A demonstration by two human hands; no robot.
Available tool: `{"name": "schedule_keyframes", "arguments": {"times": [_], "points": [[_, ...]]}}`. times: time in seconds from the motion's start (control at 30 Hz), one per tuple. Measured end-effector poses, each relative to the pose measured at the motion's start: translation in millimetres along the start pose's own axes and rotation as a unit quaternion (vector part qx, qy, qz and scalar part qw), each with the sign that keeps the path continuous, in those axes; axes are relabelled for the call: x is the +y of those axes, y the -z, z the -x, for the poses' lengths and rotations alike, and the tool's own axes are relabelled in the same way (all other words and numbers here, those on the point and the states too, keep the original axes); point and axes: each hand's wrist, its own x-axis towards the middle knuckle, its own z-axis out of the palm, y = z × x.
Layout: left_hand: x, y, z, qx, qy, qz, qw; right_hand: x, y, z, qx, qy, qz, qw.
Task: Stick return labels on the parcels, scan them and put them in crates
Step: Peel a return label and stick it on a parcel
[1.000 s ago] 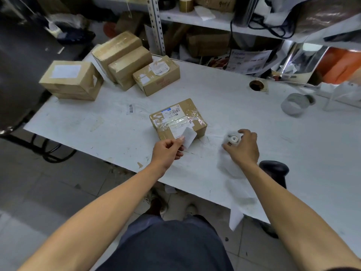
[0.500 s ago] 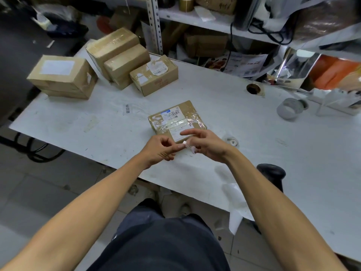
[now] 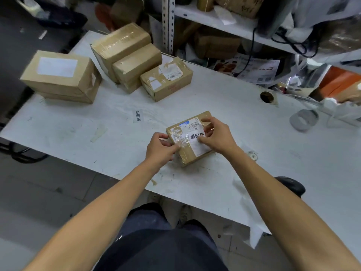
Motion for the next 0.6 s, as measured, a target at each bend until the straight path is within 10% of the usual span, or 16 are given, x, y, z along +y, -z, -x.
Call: {"name": "schedule_keyframes", "arguments": {"times": [0.13, 0.3, 0.6], "points": [[-2, 3, -13, -0.041, 0.059, 0.031, 0.997, -3, 5, -6, 0.064, -0.063, 0.153, 0.984], [2, 8, -18, -0.095, 0.126, 0.062, 0.986, 11, 9, -9, 0.022, -0.251, -0.09, 0.964], [49, -19, 19, -0.118, -0.011, 0.099, 0.988, 13, 54, 66, 0.164, -0.181, -0.211, 0.946]]}}
